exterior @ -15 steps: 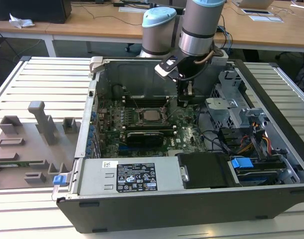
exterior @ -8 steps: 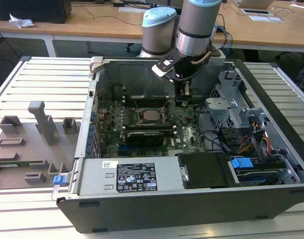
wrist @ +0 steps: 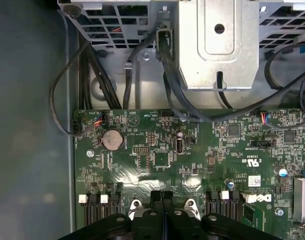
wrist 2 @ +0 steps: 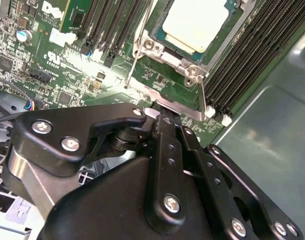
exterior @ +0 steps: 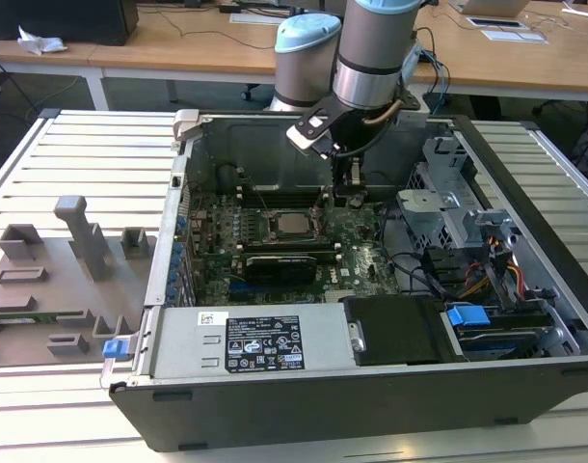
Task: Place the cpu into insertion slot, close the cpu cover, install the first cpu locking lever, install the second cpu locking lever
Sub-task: 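Close the cpu cover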
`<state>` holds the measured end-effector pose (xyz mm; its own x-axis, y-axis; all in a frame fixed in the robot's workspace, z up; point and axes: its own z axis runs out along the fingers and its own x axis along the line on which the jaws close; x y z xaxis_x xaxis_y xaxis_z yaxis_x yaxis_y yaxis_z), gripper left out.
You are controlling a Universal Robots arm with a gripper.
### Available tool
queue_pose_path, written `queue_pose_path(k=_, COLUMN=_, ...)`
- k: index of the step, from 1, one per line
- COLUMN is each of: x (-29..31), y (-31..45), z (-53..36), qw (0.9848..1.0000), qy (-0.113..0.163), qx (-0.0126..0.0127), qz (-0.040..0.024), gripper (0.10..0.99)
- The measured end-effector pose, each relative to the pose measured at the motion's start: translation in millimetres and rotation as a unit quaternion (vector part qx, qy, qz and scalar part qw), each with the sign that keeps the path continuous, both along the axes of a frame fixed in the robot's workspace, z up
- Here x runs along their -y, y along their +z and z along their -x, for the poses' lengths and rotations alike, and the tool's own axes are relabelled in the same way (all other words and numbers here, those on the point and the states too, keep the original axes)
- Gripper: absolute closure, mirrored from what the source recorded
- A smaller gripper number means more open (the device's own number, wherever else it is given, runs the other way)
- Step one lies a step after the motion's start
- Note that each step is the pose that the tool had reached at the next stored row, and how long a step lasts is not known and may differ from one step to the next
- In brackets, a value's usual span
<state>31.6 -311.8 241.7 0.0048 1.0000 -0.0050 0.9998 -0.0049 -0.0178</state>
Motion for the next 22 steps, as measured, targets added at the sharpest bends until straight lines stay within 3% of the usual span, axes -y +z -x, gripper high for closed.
queue_pose_path(k=22, x=0.0, y=-1.5, z=16.2, qw=1.0, qy=0.0, qx=0.0, qz=0.0, gripper=0.98)
